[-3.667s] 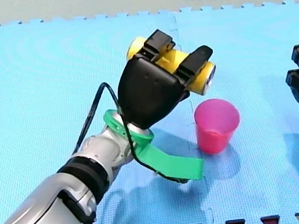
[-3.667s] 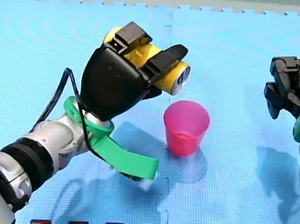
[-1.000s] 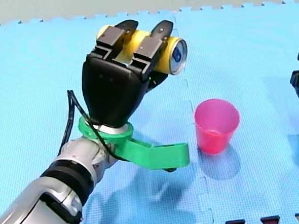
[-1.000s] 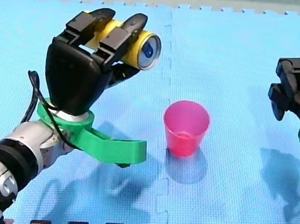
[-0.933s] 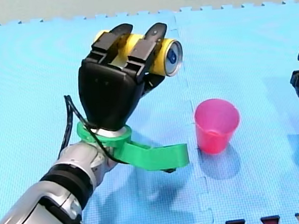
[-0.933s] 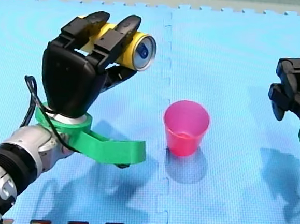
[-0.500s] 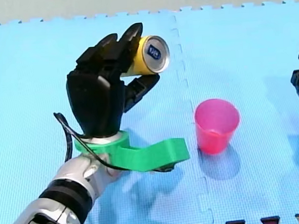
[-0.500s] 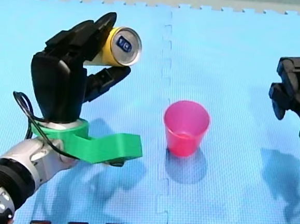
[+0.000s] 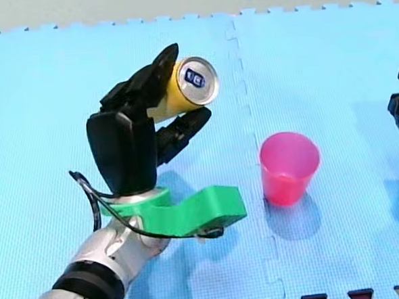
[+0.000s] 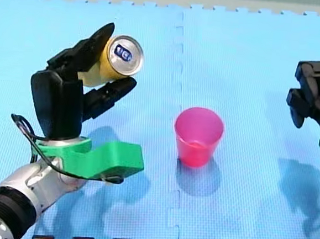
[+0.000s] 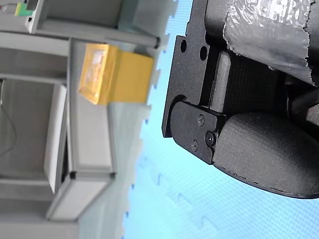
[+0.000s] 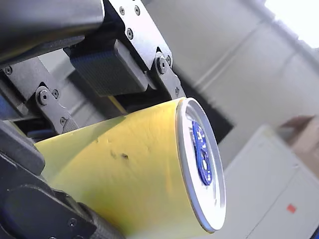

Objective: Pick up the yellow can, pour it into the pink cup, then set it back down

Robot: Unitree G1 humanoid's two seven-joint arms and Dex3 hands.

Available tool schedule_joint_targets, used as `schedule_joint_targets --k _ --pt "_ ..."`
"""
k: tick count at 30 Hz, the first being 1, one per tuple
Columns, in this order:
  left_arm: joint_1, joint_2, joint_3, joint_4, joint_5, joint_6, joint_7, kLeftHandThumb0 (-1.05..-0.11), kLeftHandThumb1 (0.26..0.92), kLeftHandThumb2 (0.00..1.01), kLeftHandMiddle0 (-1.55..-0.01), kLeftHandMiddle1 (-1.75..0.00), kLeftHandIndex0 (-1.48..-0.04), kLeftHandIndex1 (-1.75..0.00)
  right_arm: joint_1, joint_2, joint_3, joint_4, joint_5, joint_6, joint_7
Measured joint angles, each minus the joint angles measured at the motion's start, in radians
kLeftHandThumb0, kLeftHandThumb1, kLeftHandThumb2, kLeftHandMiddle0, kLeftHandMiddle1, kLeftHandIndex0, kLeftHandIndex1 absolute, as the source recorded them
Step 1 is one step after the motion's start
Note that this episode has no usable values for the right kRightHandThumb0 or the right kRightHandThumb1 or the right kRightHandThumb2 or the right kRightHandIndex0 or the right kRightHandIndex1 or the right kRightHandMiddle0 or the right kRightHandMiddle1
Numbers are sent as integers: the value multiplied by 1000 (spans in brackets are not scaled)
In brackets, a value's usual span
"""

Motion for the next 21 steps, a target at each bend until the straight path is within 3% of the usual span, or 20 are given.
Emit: schedule_joint_targets --k 11,21 --pt "110 -51 139 -57 -220 -131 -300 -375 808 12 -1289 -1 -1196 0 -4 0 4 0 -1 5 -6" --pt "140 -85 236 -62 -307 -213 -453 -379 816 4 -1292 -2 -1197 0 -7 0 6 0 -1 8 -9"
